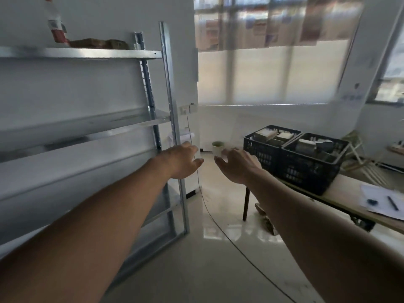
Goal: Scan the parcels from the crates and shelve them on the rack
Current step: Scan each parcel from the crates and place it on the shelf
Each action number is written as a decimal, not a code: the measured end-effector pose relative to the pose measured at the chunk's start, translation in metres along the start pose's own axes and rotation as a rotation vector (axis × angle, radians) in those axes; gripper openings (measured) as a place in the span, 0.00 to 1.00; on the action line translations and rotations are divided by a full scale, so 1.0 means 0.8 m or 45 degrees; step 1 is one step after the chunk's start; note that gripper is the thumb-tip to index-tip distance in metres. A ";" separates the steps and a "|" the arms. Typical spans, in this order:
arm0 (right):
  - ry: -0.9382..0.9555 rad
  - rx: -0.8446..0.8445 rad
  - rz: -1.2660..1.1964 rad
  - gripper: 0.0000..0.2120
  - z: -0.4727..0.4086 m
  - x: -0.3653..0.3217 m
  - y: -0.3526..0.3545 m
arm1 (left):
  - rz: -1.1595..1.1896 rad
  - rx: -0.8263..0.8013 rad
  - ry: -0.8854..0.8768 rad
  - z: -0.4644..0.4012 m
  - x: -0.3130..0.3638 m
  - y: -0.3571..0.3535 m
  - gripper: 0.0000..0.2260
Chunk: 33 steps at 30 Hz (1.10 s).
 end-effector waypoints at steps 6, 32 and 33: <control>-0.133 -0.040 0.088 0.28 -0.058 0.117 -0.002 | 0.030 -0.048 -0.091 -0.129 0.070 -0.042 0.28; -0.631 -0.066 0.244 0.30 -0.480 0.513 -0.142 | 0.017 -0.162 -0.511 -0.758 0.149 -0.270 0.26; -0.649 -0.074 0.235 0.30 -0.495 0.529 -0.148 | 0.012 -0.176 -0.514 -0.779 0.150 -0.281 0.27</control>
Point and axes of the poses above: each hand's wrist, its own z-axis away from the middle knuckle, its own y-axis out of the back of the hand, x = y × z, the point moved 3 cm from there along -z, towards the middle knuckle, and after that the axes turned 5 degrees about x, right-handed, at the moved point
